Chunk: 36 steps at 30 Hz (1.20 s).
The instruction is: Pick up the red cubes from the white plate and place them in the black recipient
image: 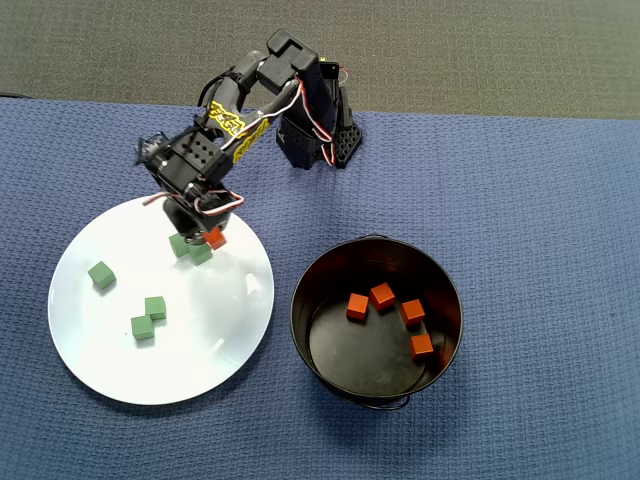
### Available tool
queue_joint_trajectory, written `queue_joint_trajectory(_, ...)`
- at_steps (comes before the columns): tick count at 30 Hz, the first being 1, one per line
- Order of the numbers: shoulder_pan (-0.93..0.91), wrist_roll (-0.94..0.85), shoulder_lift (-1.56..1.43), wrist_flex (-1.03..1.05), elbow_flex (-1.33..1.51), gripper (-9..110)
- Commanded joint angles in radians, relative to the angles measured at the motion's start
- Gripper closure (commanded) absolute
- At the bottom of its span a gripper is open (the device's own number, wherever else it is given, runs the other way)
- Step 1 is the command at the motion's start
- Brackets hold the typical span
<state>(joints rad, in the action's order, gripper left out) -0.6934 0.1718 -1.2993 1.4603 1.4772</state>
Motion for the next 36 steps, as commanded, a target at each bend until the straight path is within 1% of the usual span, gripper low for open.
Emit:
queue_joint_trajectory(1, 0.0, -0.046, -0.035, -0.032, -0.156, 101)
queue_joint_trajectory(5, 0.018, -0.084, -0.031, -0.051, -0.284, 102)
queue_joint_trajectory(7, 0.026, -0.121, -0.029, -0.097, -0.341, 102)
queue_joint_trajectory(10, 0.067, -0.104, -0.034, -0.183, -0.407, 102)
queue_joint_trajectory(14, 0.189, -0.081, -0.046, -0.219, -0.523, 102)
queue_joint_trajectory(18, 0.327, -0.043, -0.048, -0.219, -0.683, 102)
queue_joint_trajectory(21, 0.437, -0.044, -0.069, -0.222, -0.749, 102)
queue_joint_trajectory(24, 0.543, -0.054, -0.13, -0.23, -0.719, 102)
queue_joint_trajectory(27, 0.634, -0.04, -0.221, -0.253, -0.612, 102)
queue_joint_trajectory(35, 0.854, -0.032, -0.466, -0.383, -0.127, 102)
queue_joint_trajectory(36, 0.857, -0.023, -0.469, -0.388, -0.109, 99)
